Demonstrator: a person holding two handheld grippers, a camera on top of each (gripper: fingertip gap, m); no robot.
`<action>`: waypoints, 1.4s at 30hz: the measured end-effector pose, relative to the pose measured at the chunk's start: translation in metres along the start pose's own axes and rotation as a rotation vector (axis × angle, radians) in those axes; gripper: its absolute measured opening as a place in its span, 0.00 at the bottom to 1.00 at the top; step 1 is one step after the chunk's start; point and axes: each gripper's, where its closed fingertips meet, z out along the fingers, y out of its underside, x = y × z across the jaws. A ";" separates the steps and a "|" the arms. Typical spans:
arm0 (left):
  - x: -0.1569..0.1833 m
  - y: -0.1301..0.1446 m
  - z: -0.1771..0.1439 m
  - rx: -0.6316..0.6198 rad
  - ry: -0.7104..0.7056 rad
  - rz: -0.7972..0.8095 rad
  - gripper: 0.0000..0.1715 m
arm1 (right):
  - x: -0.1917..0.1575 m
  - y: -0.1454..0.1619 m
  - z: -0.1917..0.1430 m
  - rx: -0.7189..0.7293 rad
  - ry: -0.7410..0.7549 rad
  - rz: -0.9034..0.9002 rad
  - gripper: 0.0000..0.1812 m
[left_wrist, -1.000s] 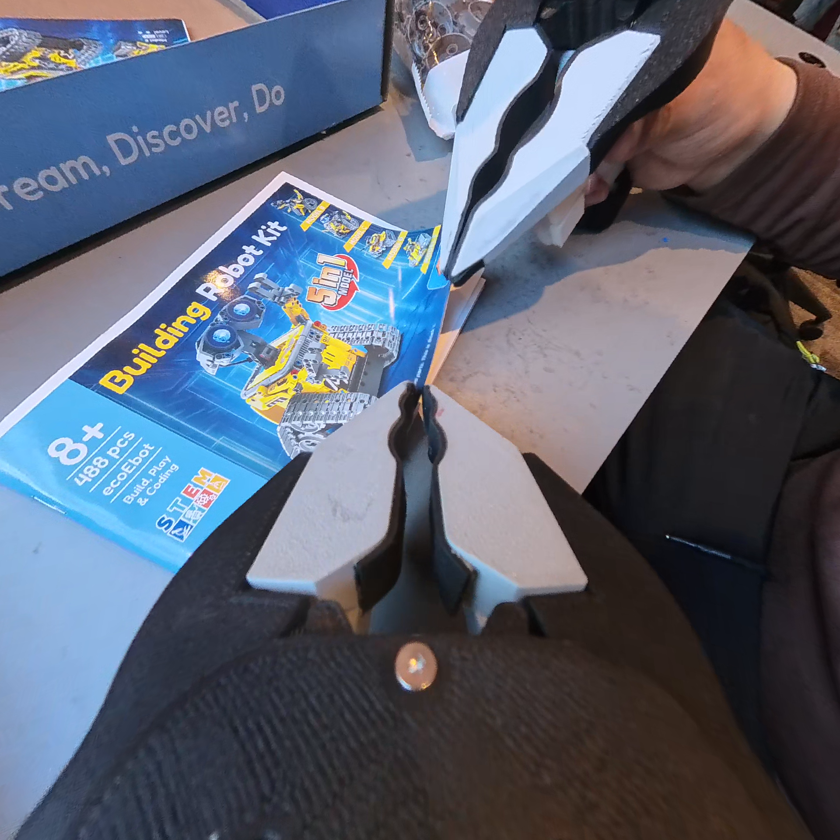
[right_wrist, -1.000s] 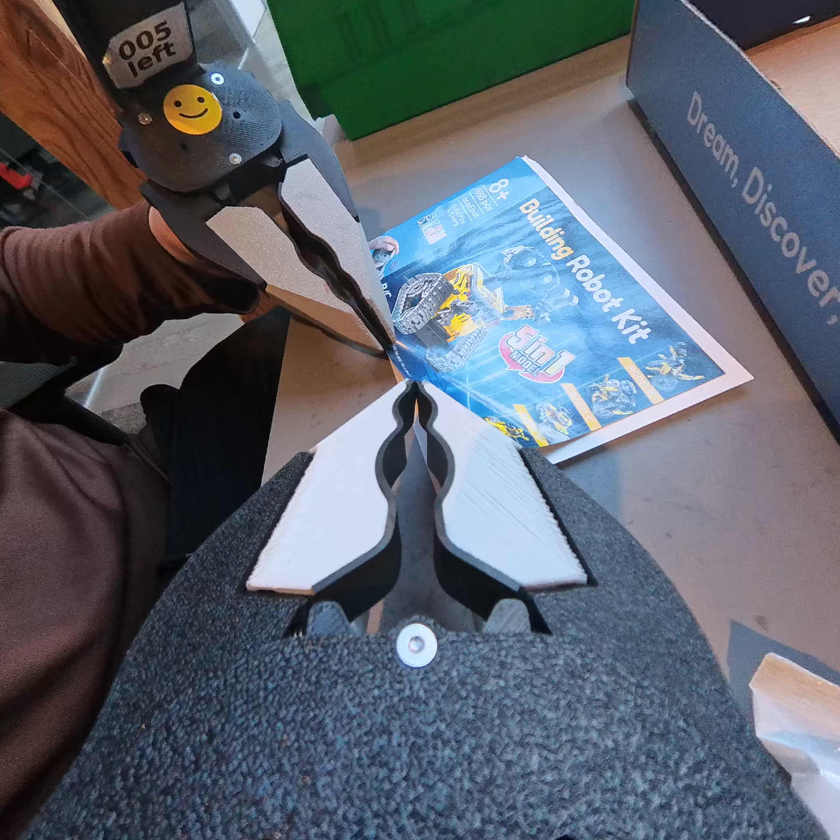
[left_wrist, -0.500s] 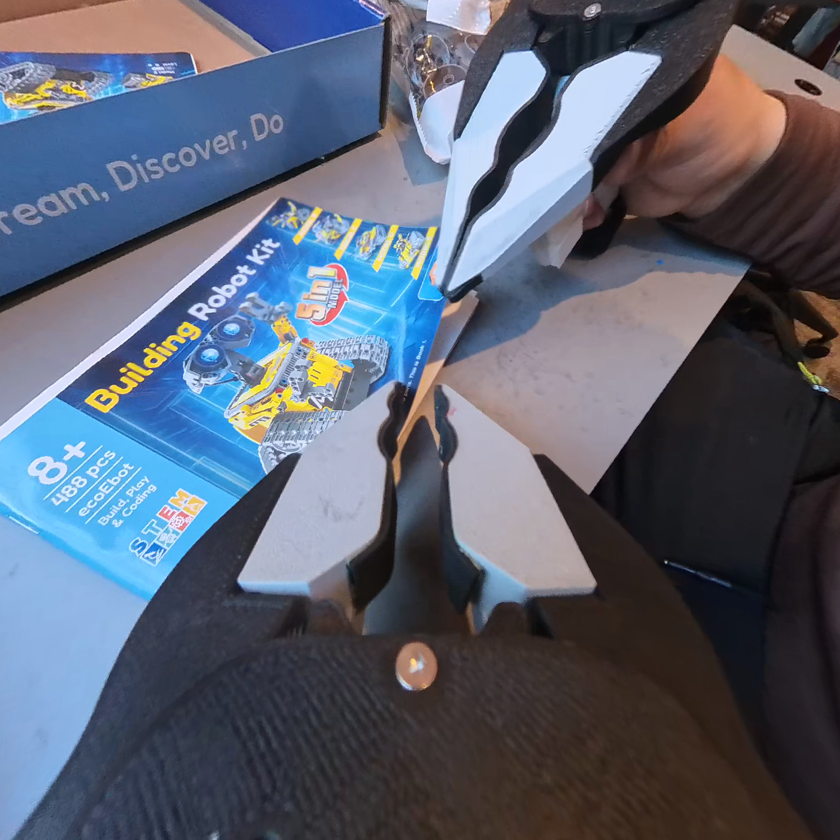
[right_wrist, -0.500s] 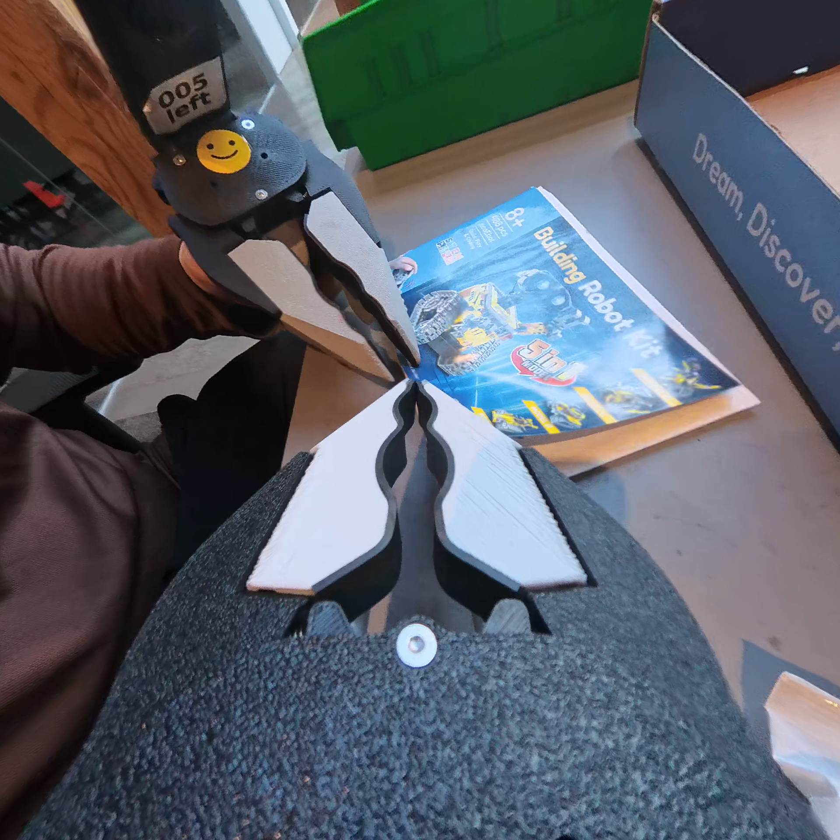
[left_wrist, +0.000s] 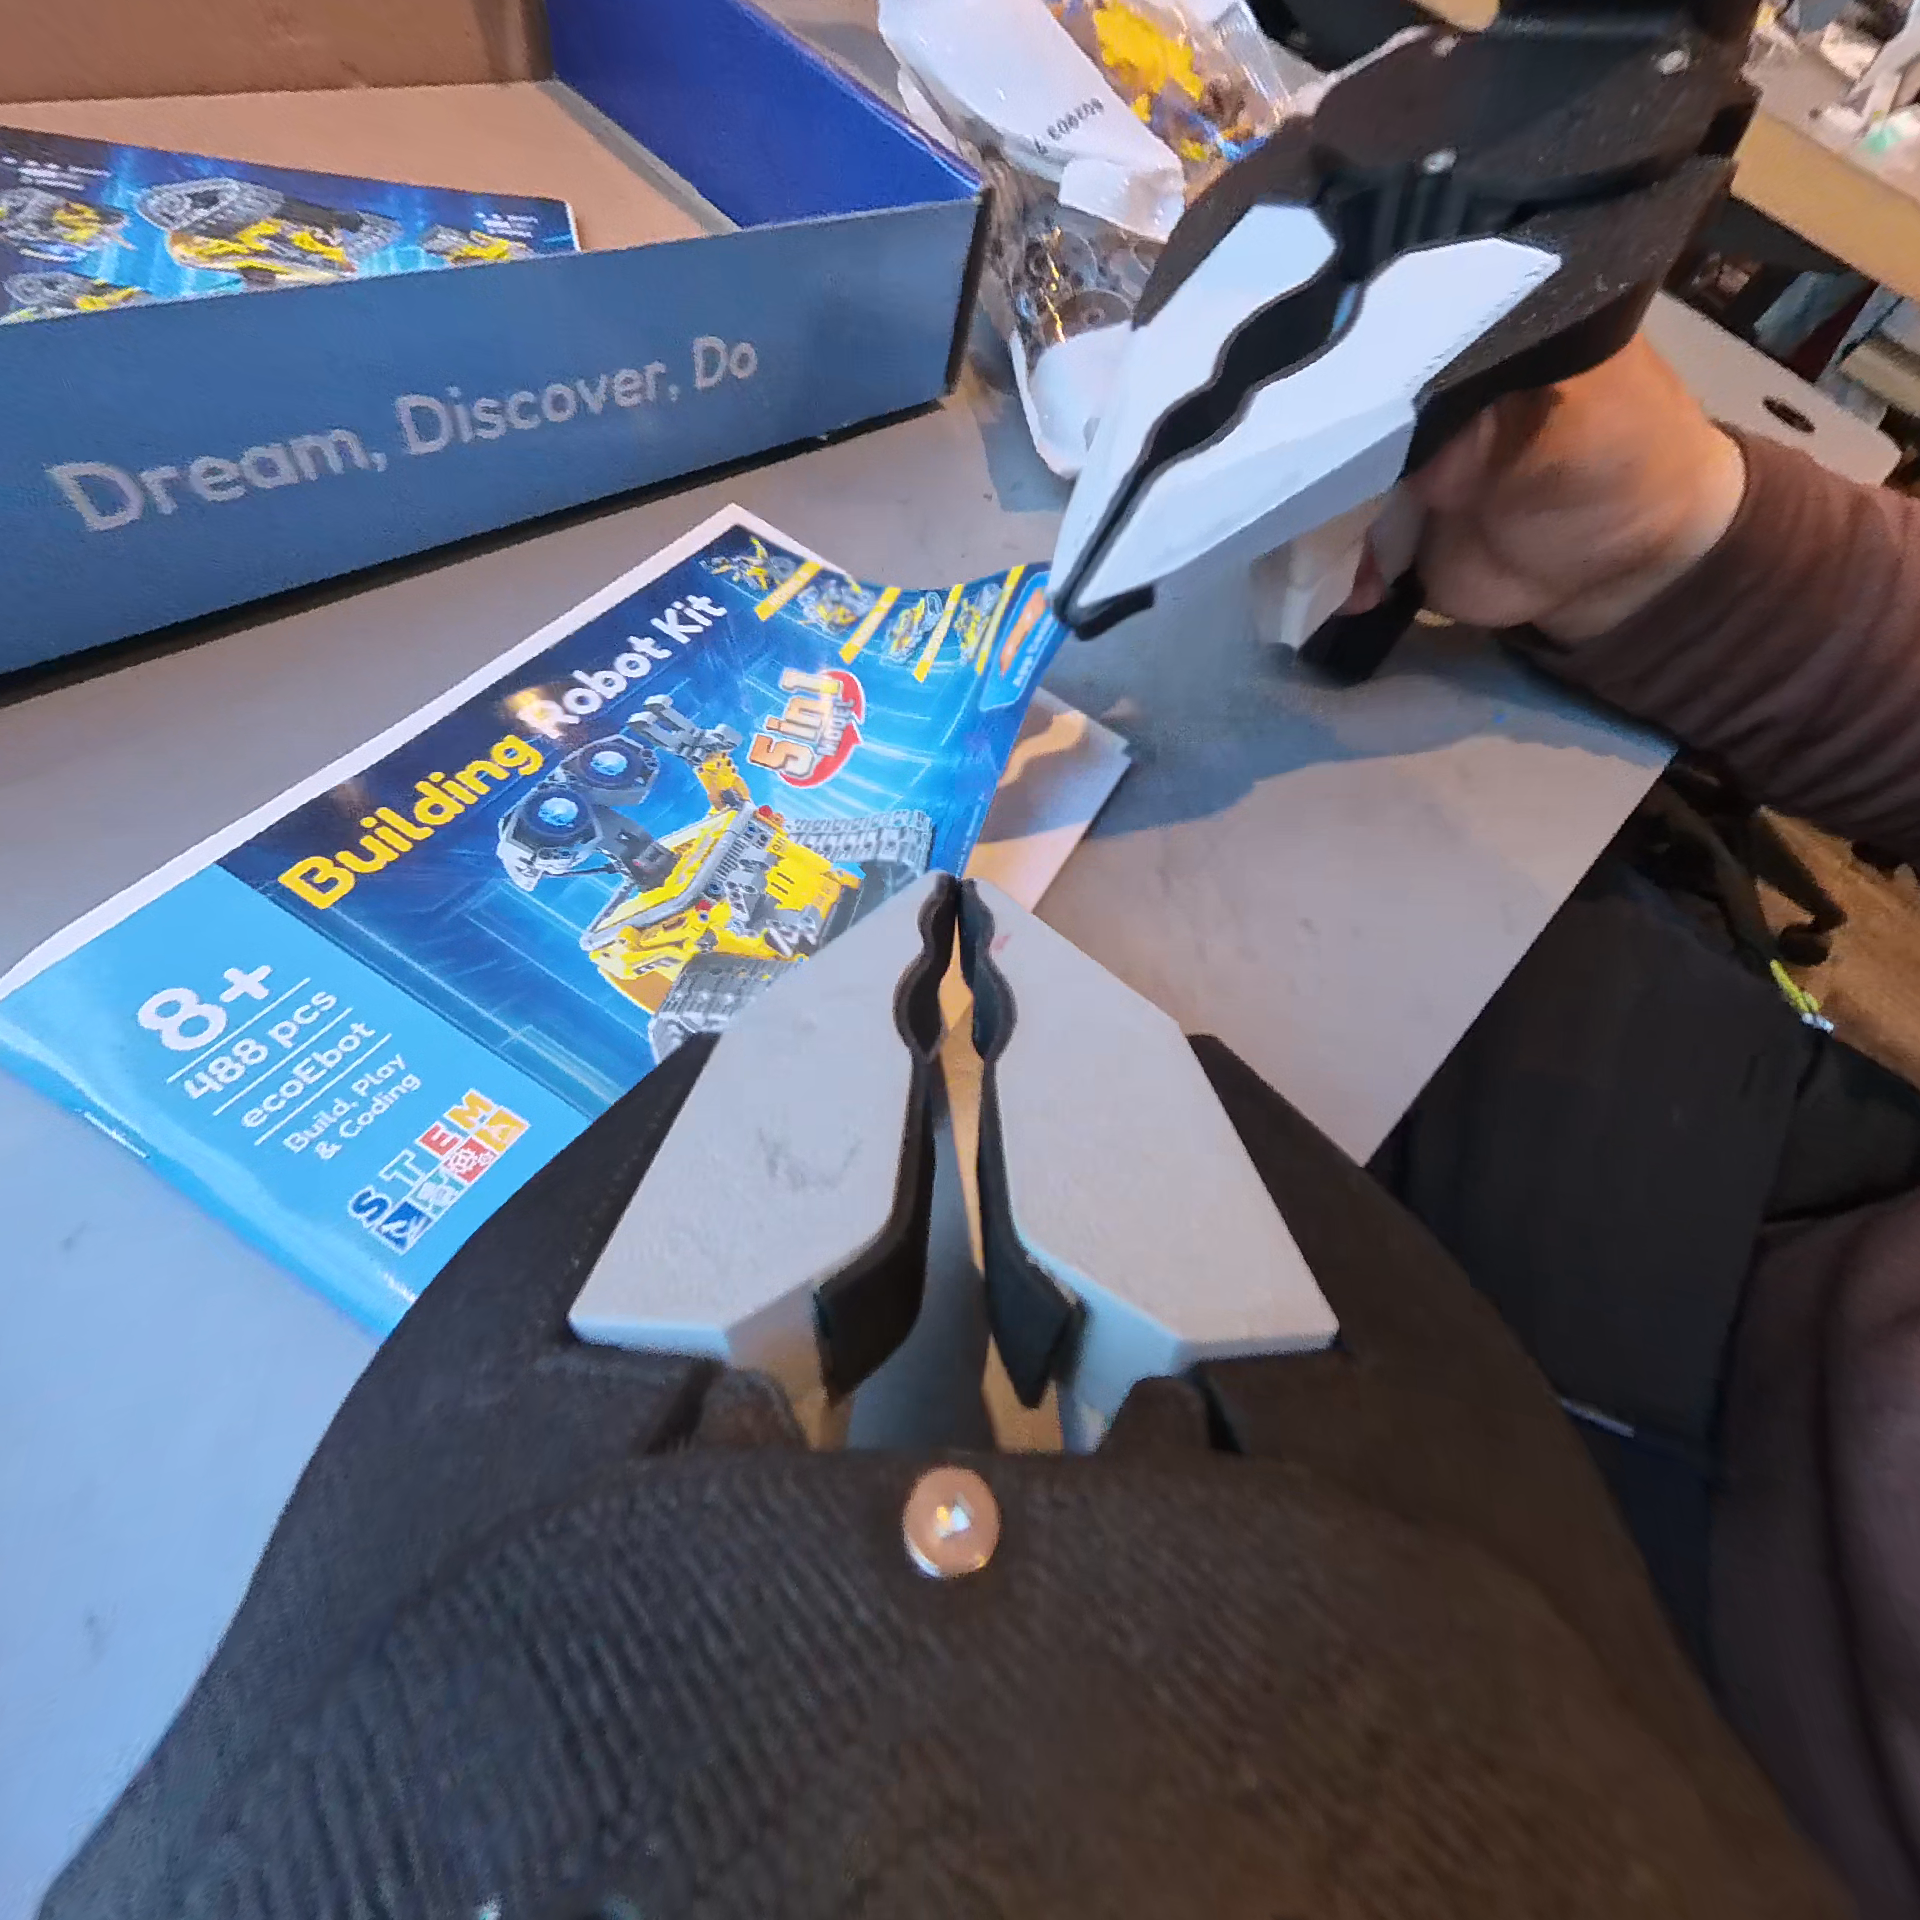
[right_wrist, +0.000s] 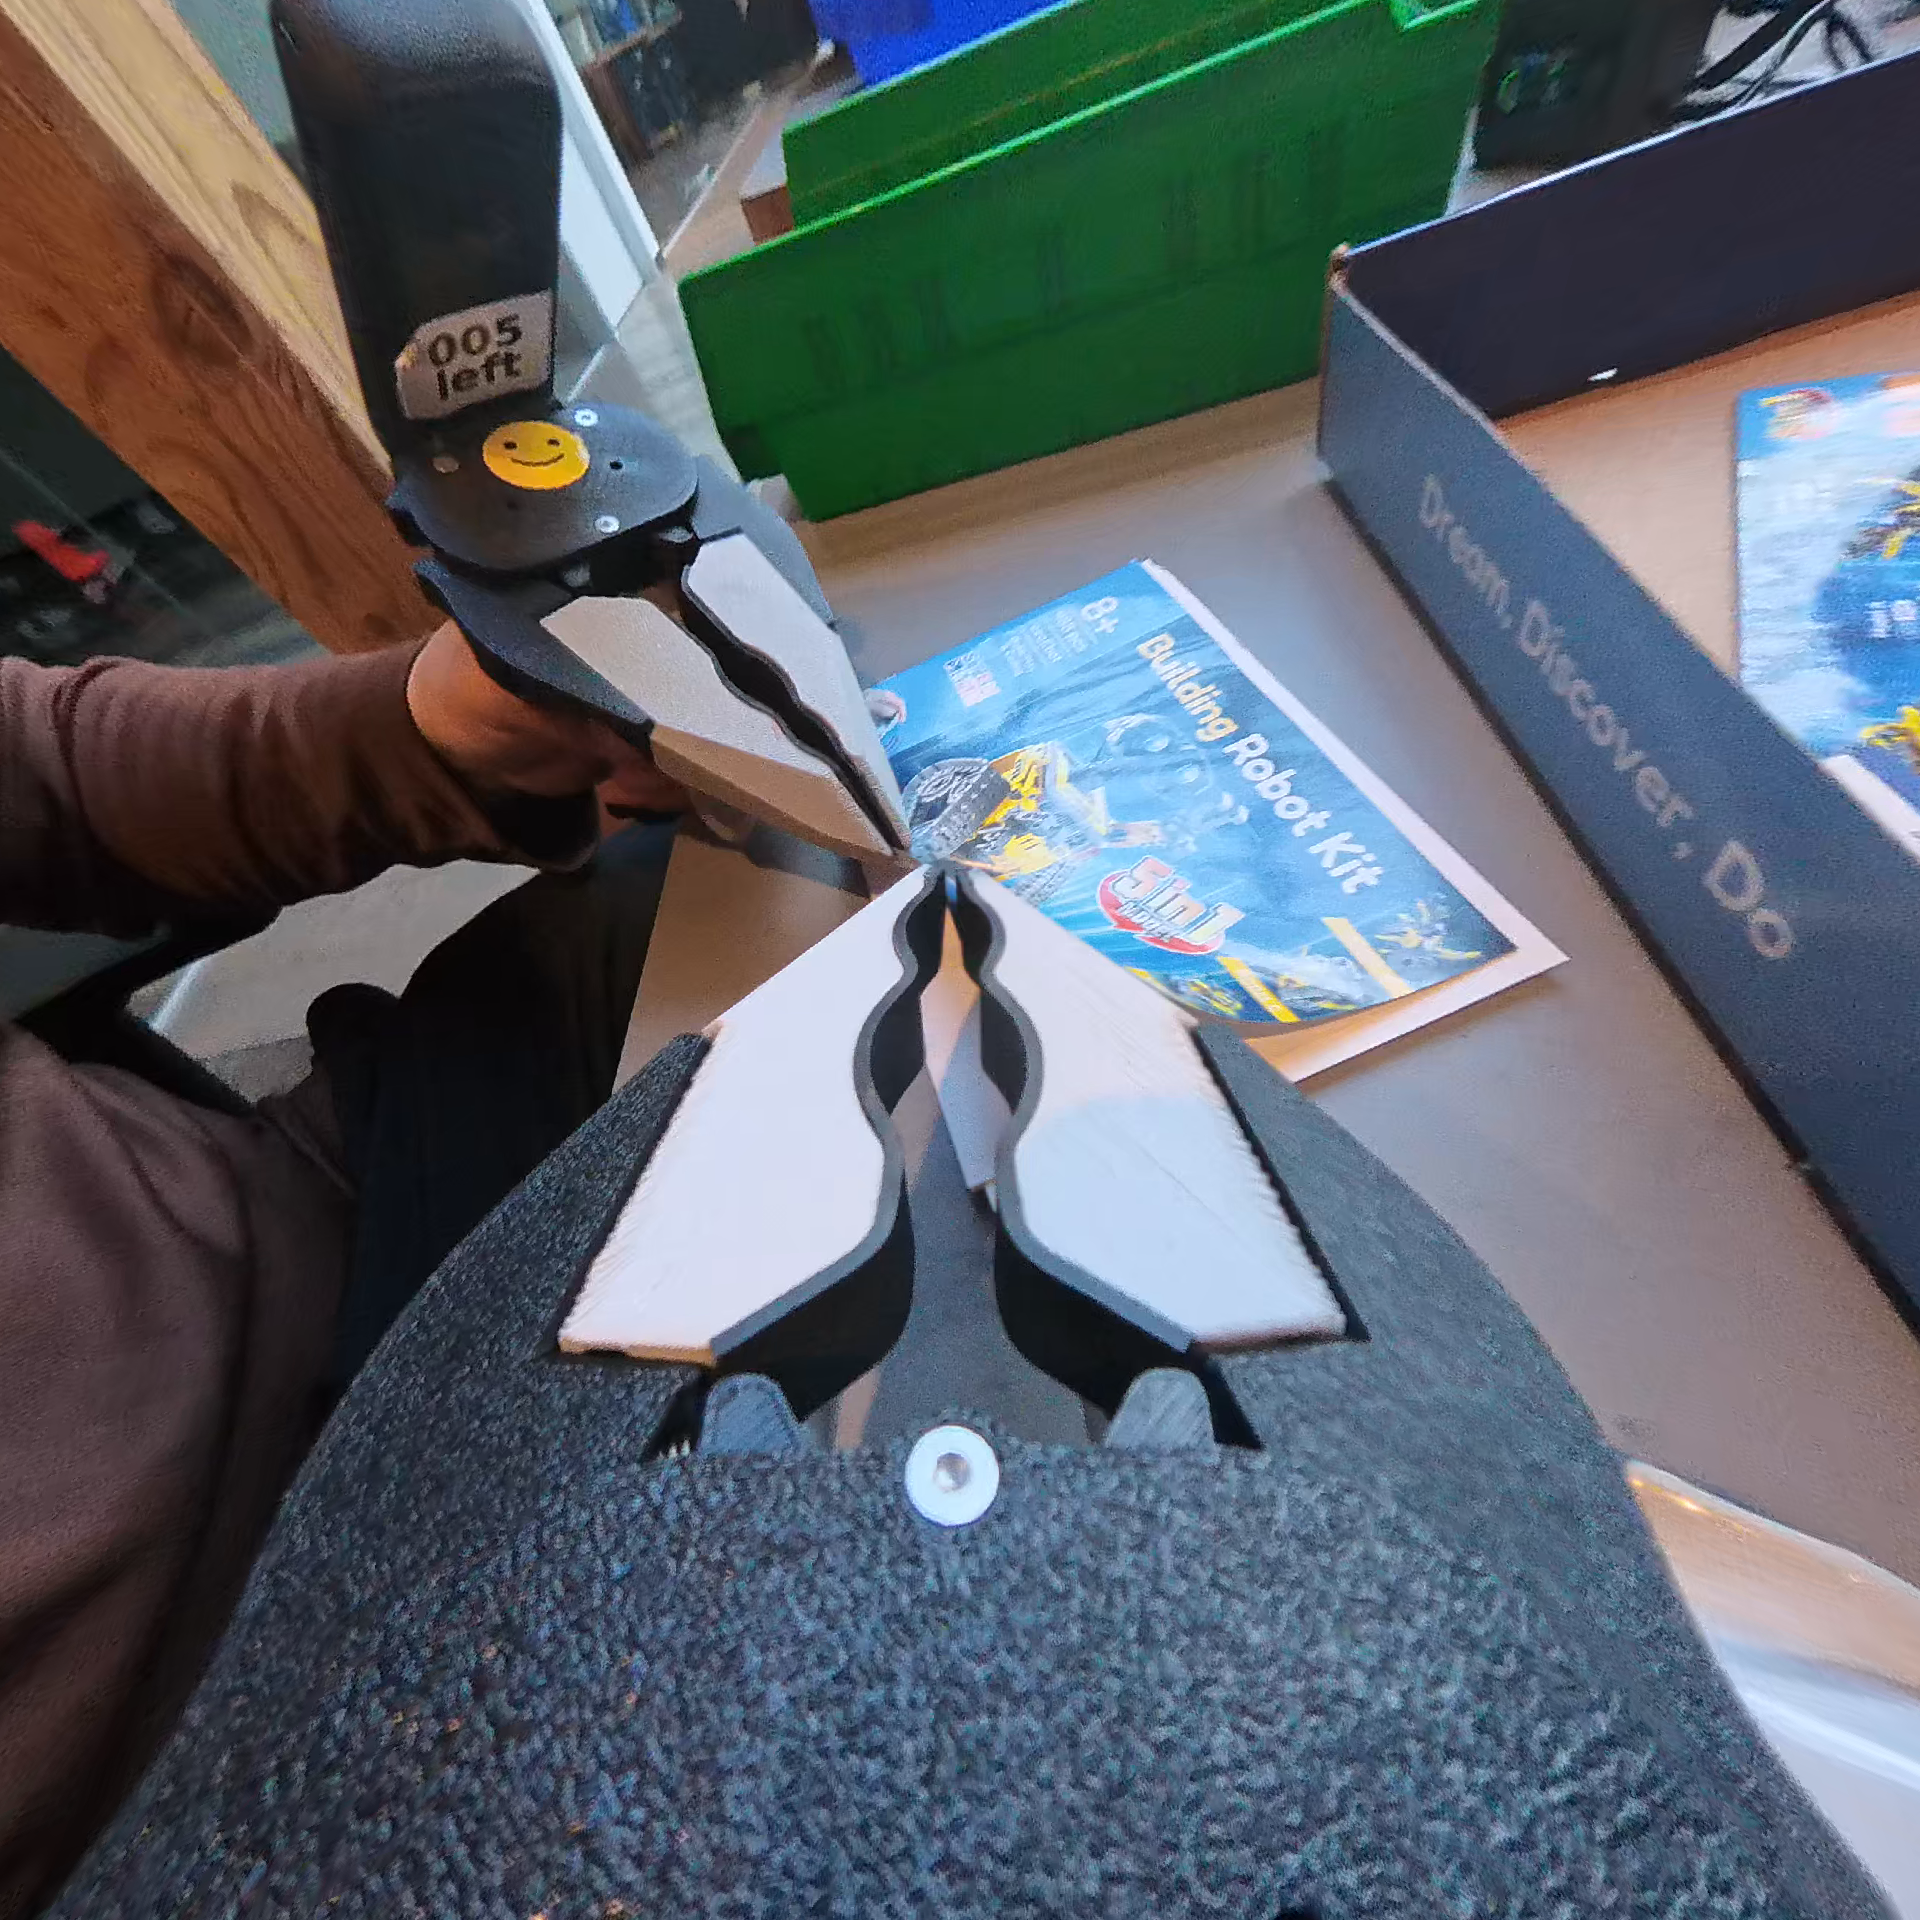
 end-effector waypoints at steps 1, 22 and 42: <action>-0.002 -0.001 -0.001 0.010 0.000 -0.017 0.00 | 0.003 -0.002 -0.002 0.014 0.009 0.005 0.02; -0.007 -0.006 -0.005 0.043 0.034 -0.116 0.00 | 0.023 -0.011 -0.015 0.067 0.154 -0.076 0.22; -0.018 -0.021 -0.020 0.186 -0.032 -0.151 0.00 | 0.026 0.010 -0.002 -0.099 0.271 -0.289 0.08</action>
